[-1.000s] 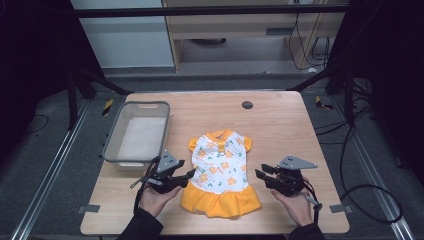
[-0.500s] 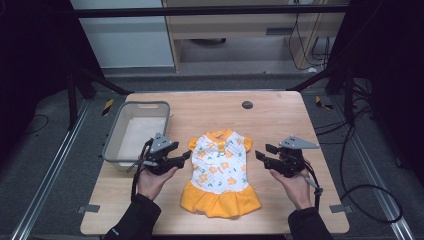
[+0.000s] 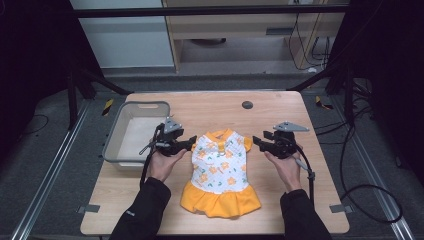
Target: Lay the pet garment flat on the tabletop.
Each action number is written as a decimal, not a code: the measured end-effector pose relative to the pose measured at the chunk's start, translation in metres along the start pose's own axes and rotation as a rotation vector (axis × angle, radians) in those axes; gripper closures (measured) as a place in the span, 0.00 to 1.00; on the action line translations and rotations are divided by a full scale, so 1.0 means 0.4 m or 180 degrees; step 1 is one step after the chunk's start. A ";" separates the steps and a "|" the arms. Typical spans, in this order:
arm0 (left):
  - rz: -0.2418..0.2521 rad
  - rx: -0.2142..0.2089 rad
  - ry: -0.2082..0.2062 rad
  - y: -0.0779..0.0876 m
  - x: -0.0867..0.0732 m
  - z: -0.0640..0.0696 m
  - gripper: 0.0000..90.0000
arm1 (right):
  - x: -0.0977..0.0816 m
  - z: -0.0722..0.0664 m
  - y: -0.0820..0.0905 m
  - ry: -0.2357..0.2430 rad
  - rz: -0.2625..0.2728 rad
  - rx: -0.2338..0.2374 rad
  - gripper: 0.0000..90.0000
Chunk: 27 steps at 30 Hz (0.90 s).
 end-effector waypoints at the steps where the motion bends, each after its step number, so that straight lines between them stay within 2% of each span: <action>1: -0.0001 0.0006 0.0022 -0.012 -0.002 -0.003 0.45 | -0.001 0.005 -0.011 -0.0010 -0.0013 -0.0021 0.53; 7: -0.0199 0.0125 0.0061 -0.088 -0.042 -0.026 0.47 | -0.032 0.037 -0.081 0.0069 -0.0185 -0.0161 0.54; 10: -0.0261 0.0103 0.0088 -0.117 -0.060 -0.034 0.47 | -0.058 0.052 -0.113 0.0099 -0.0301 -0.0243 0.55; 13: -0.0364 0.0146 0.0120 -0.139 -0.082 -0.044 0.48 | -0.081 0.062 -0.142 0.0098 -0.0382 -0.0286 0.55; 17: -0.0477 0.0225 0.0017 -0.157 -0.104 -0.047 0.50 | -0.104 0.060 -0.171 0.0082 -0.0467 -0.0277 0.55; 21: -0.0536 0.0257 0.0101 -0.170 -0.123 -0.057 0.53 | -0.121 0.056 -0.189 0.0121 -0.0525 -0.0277 0.56; 24: -0.0544 0.0223 0.0168 -0.174 -0.132 -0.054 0.55 | -0.135 0.057 -0.199 0.0142 -0.0595 -0.0287 0.58; 27: -0.0620 0.0276 0.0090 -0.177 -0.140 -0.055 0.58 | -0.138 0.057 -0.205 0.0157 -0.0597 -0.0314 0.62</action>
Point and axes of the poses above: each handheld gripper's, and its own axes: y roughly backward along the jaws, x roughly out of its top, z roughly to its right, the point moved 10 cm from there along -y, roughly forward along the jaws, and after that the axes turned 3 degrees about -x, right-handed, at the moved point
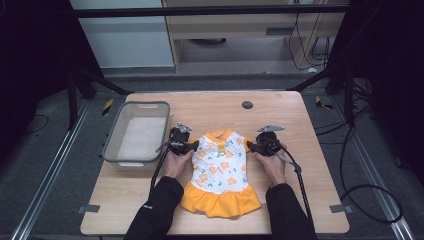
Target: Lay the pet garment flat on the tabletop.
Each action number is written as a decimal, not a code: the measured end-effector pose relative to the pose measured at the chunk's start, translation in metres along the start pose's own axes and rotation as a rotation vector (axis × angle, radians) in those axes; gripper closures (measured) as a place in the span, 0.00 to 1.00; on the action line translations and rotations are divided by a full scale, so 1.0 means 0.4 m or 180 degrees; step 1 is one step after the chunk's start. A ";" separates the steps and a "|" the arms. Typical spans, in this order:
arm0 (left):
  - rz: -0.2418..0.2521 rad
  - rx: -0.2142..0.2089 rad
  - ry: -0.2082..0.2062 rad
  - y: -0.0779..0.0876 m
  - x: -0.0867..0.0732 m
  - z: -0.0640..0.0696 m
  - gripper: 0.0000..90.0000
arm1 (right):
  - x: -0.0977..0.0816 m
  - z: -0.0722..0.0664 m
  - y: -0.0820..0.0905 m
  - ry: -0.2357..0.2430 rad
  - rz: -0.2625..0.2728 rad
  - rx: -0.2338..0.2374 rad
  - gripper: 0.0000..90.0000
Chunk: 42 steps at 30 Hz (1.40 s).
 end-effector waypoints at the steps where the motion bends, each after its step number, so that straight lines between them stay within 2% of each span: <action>1: -0.0013 -0.0003 0.0009 -0.003 -0.003 -0.001 0.58 | 0.001 -0.002 0.000 0.0022 -0.0004 -0.0003 0.64; 3: 0.0004 -0.0040 0.0087 -0.004 -0.005 -0.001 0.59 | 0.000 -0.005 0.000 0.0057 -0.0017 -0.0030 0.71; 7: 0.0032 -0.0098 0.0207 -0.004 -0.008 0.004 0.65 | -0.001 -0.023 0.002 0.0089 -0.0042 0.0005 0.88; 10: 0.0057 -0.0074 0.0213 -0.003 -0.010 0.013 0.73 | -0.001 -0.034 0.003 0.0068 -0.0049 0.0034 0.97; 12: 0.0058 -0.0100 0.0233 -0.002 -0.010 0.020 0.80 | -0.002 -0.041 0.006 0.0012 -0.0050 0.0059 0.98; 15: 0.0028 -0.0156 0.0245 0.000 -0.010 0.028 0.93 | -0.002 -0.041 0.010 0.0010 -0.0017 0.0062 0.99; 19: 0.0001 -0.0135 0.0181 0.010 -0.009 0.026 0.97 | 0.009 -0.035 0.025 -0.0020 0.0090 0.0070 1.00; 22: 0.0138 -0.0099 0.0208 0.038 0.014 0.015 0.98 | 0.027 -0.028 0.044 -0.0037 0.0191 0.0061 1.00; 25: 0.0335 -0.0063 0.0158 0.081 0.056 0.008 0.98 | 0.053 -0.023 0.067 -0.0047 0.0333 0.0063 1.00; 29: 0.0623 0.0035 -0.0003 0.141 0.124 0.009 0.98 | 0.099 -0.017 0.102 -0.0009 0.0567 0.0028 1.00; 32: 0.0764 0.0153 -0.0092 0.169 0.164 0.004 0.98 | 0.131 -0.007 0.125 -0.0001 0.0738 -0.0097 1.00; 34: 0.0765 0.0176 -0.0067 0.170 0.174 -0.003 0.98 | 0.144 0.005 0.136 -0.0022 0.0805 -0.0245 1.00; 36: 0.0705 0.0179 0.0004 0.153 0.170 -0.011 0.97 | 0.144 0.016 0.132 -0.0040 0.0792 -0.0383 1.00; 39: 0.0516 0.0266 -0.0010 0.118 0.149 -0.016 0.95 | 0.128 0.017 0.105 -0.0015 0.0637 -0.0431 0.99; 40: 0.0516 0.0266 -0.0010 0.118 0.149 -0.016 0.94 | 0.121 0.016 0.097 -0.0014 0.0570 -0.0449 0.97; 41: 0.0389 0.0354 0.0032 0.093 0.130 -0.024 0.90 | 0.110 0.022 0.089 0.0036 0.0486 -0.0541 0.93; 42: 0.0389 0.0354 0.0032 0.093 0.130 -0.024 0.84 | 0.110 0.022 0.089 0.0036 0.0486 -0.0541 0.93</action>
Point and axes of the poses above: each handheld gripper's, and its own axes: y roughly backward along the jaws, x roughly out of its top, z roughly to its right, the point moved 10 cm from there along -y, roughly forward along the jaws, and after that the axes turned 3 degrees about -x, right-handed, at the moved point
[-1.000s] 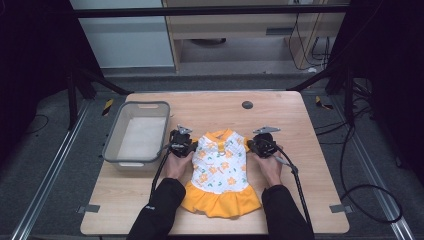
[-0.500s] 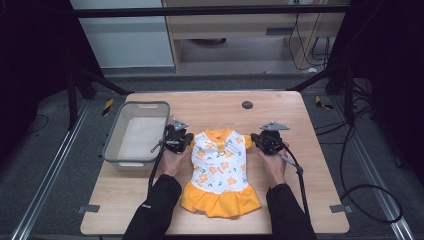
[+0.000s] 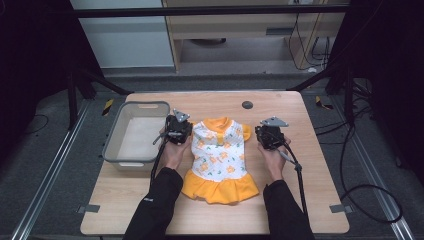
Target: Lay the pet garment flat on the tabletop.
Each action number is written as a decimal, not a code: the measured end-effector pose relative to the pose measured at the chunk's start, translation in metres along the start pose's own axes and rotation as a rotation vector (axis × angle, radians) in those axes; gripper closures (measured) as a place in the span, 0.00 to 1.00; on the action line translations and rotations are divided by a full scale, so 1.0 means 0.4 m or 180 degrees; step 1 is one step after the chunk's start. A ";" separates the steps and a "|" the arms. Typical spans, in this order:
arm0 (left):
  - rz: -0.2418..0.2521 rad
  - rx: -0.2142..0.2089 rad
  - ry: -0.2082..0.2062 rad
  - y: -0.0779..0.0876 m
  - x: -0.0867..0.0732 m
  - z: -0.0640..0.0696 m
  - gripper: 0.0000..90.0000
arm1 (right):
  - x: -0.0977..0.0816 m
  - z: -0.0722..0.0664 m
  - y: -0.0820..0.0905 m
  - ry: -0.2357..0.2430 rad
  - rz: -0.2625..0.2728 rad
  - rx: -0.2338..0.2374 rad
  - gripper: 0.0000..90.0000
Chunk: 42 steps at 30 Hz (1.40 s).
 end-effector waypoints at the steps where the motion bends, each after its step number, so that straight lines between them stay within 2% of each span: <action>1: -0.0042 0.0065 0.0043 -0.008 -0.010 -0.009 0.76 | -0.011 0.000 -0.004 0.0003 -0.0070 0.0011 0.91; 4: -0.0018 0.0079 0.0075 -0.003 -0.008 -0.016 0.66 | -0.005 -0.002 0.009 -0.0005 -0.0033 0.0085 0.90; 6: 0.0037 0.0100 0.0063 0.009 0.000 -0.021 0.63 | 0.000 -0.004 0.016 -0.0014 -0.0008 0.0123 0.91; 7: 0.0084 0.0028 0.0098 0.027 0.008 -0.019 0.64 | 0.011 -0.011 0.032 -0.0018 0.0045 0.0206 0.93; 8: 0.0084 0.0028 0.0098 0.027 0.008 -0.019 0.64 | 0.011 -0.011 0.032 -0.0018 0.0045 0.0206 0.93; 9: 0.0105 -0.0022 0.0093 0.037 0.012 -0.014 0.65 | 0.020 -0.023 0.051 -0.0009 0.0088 0.0324 0.95; 10: 0.0141 -0.0191 0.0098 0.059 0.014 0.005 0.67 | 0.023 -0.030 0.061 0.0021 0.0101 0.0382 0.97; 11: 0.0150 -0.0304 0.0116 0.069 0.010 0.019 0.68 | 0.024 -0.038 0.072 0.0029 0.0111 0.0438 0.98; 12: 0.0150 -0.0304 0.0116 0.069 0.010 0.019 0.70 | 0.024 -0.038 0.072 0.0029 0.0111 0.0438 0.98; 13: 0.0160 -0.0389 0.0081 0.080 0.002 0.036 0.70 | 0.023 -0.046 0.083 0.0031 0.0114 0.0504 0.99; 15: 0.0084 -0.0516 -0.0037 0.087 -0.030 0.069 0.75 | 0.005 -0.077 0.115 0.0063 0.0069 0.0707 1.00; 16: 0.0084 -0.0516 -0.0037 0.087 -0.030 0.069 0.76 | -0.003 -0.086 0.122 0.0090 0.0056 0.0757 1.00; 17: 0.0016 -0.0555 -0.0095 0.081 -0.055 0.086 0.76 | -0.003 -0.086 0.122 0.0090 0.0056 0.0757 1.00; 18: -0.0084 -0.0627 -0.0117 0.068 -0.084 0.107 0.77 | -0.034 -0.119 0.144 0.0125 -0.0009 0.0909 1.00; 20: -0.0127 -0.0631 -0.0149 0.059 -0.098 0.115 0.77 | -0.069 -0.151 0.162 0.0216 -0.0082 0.1014 1.00; 21: -0.0225 -0.0629 -0.0199 0.036 -0.122 0.128 0.77 | -0.087 -0.168 0.170 0.0260 -0.0125 0.1075 1.00; 22: -0.0225 -0.0629 -0.0199 0.036 -0.122 0.128 0.76 | -0.087 -0.168 0.170 0.0260 -0.0125 0.1075 1.00; 24: -0.0368 -0.0610 -0.0181 0.003 -0.151 0.133 0.76 | -0.140 -0.213 0.191 0.0369 -0.0258 0.1220 1.00; 26: -0.0451 -0.0606 -0.0144 -0.012 -0.167 0.131 0.75 | -0.171 -0.232 0.198 0.0436 -0.0347 0.1270 0.99; 27: -0.0451 -0.0600 -0.0127 -0.017 -0.171 0.129 0.75 | -0.185 -0.238 0.199 0.0495 -0.0384 0.1279 0.98; 31: -0.0433 -0.0578 -0.0116 -0.026 -0.173 0.129 0.74 | -0.235 -0.251 0.200 0.0557 -0.0539 0.1303 0.98; 33: -0.0415 -0.0567 -0.0156 -0.031 -0.171 0.128 0.74 | -0.244 -0.253 0.205 0.0581 -0.0551 0.1309 0.99; 38: -0.0327 -0.0591 -0.0109 -0.044 -0.164 0.134 0.74 | -0.266 -0.264 0.230 0.0546 -0.0593 0.1415 1.00; 42: -0.0335 -0.0580 -0.0166 -0.042 -0.162 0.142 0.74 | -0.274 -0.278 0.246 0.0535 -0.0611 0.1458 1.00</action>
Point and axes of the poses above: each handheld gripper's, and its own axes: y roughly backward along the jaws, x roughly out of its top, z roughly to its right, the point moved 10 cm from there along -y, roughly forward along the jaws, and after that the axes turned 3 degrees about -x, right-handed, at the moved point
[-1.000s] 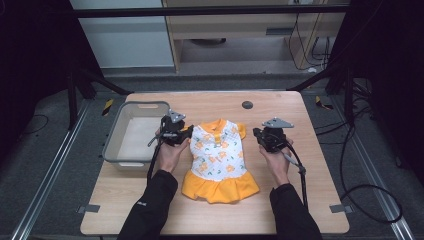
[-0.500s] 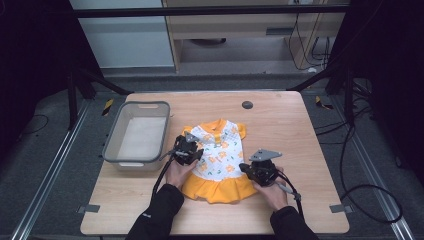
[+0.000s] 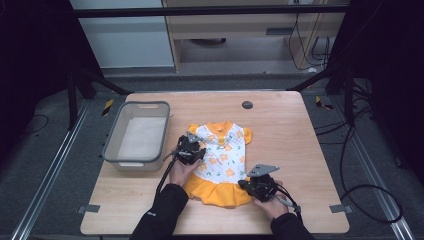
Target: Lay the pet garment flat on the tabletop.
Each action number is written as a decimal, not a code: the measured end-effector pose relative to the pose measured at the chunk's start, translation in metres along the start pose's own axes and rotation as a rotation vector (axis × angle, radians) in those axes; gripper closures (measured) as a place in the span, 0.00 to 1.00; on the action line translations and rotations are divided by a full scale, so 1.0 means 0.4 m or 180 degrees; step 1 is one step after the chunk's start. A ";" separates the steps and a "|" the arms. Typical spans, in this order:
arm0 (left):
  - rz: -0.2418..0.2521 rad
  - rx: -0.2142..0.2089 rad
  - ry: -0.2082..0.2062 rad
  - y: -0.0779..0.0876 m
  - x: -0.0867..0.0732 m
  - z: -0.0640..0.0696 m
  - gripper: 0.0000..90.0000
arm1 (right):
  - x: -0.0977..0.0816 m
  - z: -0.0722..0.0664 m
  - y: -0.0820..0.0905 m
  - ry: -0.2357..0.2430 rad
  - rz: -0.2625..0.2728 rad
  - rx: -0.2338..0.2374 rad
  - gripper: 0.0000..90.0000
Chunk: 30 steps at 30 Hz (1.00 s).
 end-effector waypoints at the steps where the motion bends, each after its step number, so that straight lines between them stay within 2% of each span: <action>1: -0.0001 -0.0009 -0.0002 0.005 0.001 0.001 0.74 | 0.002 -0.001 0.000 0.0008 -0.0001 -0.0004 1.00; 3: 0.0033 -0.0059 -0.0005 0.021 0.007 0.004 0.72 | 0.010 -0.002 0.005 0.0009 0.0027 0.0006 1.00; 7: 0.0213 -0.0136 -0.0052 0.081 0.032 0.012 0.71 | 0.063 0.020 0.029 -0.0025 0.0282 -0.0054 1.00; 8: 0.0213 -0.0136 -0.0052 0.081 0.032 0.012 0.71 | 0.081 0.031 0.036 -0.0053 0.0361 -0.0082 1.00; 9: 0.0244 -0.0166 -0.0073 0.098 0.036 0.016 0.71 | 0.081 0.031 0.036 -0.0053 0.0361 -0.0082 1.00; 10: 0.0280 -0.0268 -0.0092 0.129 0.037 0.027 0.71 | 0.123 0.057 0.049 -0.0122 0.0524 -0.0117 1.00; 11: 0.0280 -0.0268 -0.0092 0.129 0.037 0.027 0.72 | 0.136 0.066 0.051 -0.0142 0.0564 -0.0137 1.00; 12: 0.0272 -0.0284 -0.0187 0.156 0.030 0.038 0.73 | 0.153 0.080 0.051 -0.0140 0.0614 -0.0171 1.00; 13: 0.0272 -0.0284 -0.0187 0.156 0.030 0.038 0.74 | 0.153 0.080 0.051 -0.0140 0.0614 -0.0171 1.00; 14: 0.0287 -0.0356 -0.0201 0.176 0.019 0.054 0.74 | 0.187 0.111 0.045 -0.0205 0.0686 -0.0233 1.00; 15: 0.0287 -0.0356 -0.0201 0.176 0.019 0.054 0.74 | 0.187 0.111 0.045 -0.0205 0.0686 -0.0233 1.00; 16: 0.0245 -0.0373 -0.0255 0.186 -0.002 0.068 0.75 | 0.211 0.137 0.035 -0.0240 0.0730 -0.0283 1.00; 17: 0.0245 -0.0373 -0.0255 0.186 -0.002 0.068 0.75 | 0.223 0.151 0.026 -0.0270 0.0748 -0.0304 1.00; 18: 0.0170 -0.0405 -0.0299 0.188 -0.031 0.078 0.75 | 0.233 0.166 0.014 -0.0285 0.0748 -0.0344 1.00; 19: 0.0170 -0.0405 -0.0299 0.188 -0.031 0.078 0.75 | 0.243 0.181 0.001 -0.0316 0.0752 -0.0381 1.00; 20: 0.0097 -0.0398 -0.0345 0.187 -0.060 0.083 0.75 | 0.253 0.195 -0.012 -0.0347 0.0770 -0.0392 1.00; 21: 0.0097 -0.0398 -0.0345 0.187 -0.060 0.083 0.75 | 0.253 0.195 -0.012 -0.0347 0.0770 -0.0392 1.00; 22: 0.0024 -0.0389 -0.0352 0.181 -0.087 0.082 0.76 | 0.267 0.220 -0.041 -0.0409 0.0796 -0.0411 1.00; 23: 0.0024 -0.0389 -0.0352 0.181 -0.087 0.082 0.76 | 0.267 0.220 -0.041 -0.0409 0.0796 -0.0411 1.00; 24: -0.0030 -0.0403 -0.0332 0.175 -0.107 0.080 0.76 | 0.271 0.244 -0.073 -0.0475 0.0755 -0.0434 1.00; 25: -0.0030 -0.0403 -0.0332 0.175 -0.107 0.080 0.76 | 0.271 0.244 -0.073 -0.0475 0.0755 -0.0434 1.00; 28: -0.0111 -0.0392 -0.0412 0.167 -0.126 0.081 0.76 | 0.272 0.281 -0.118 -0.0542 0.0728 -0.0515 1.00; 30: -0.0114 -0.0406 -0.0426 0.166 -0.129 0.081 0.76 | 0.270 0.291 -0.139 -0.0552 0.0719 -0.0535 1.00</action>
Point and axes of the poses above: each handheld gripper's, and its own axes: y roughly backward along the jaws, x roughly out of its top, z roughly to its right, the point moved 10 cm from there along -y, roughly forward along the jaws, and after that the axes turned 3 degrees about -x, right-handed, at the moved point
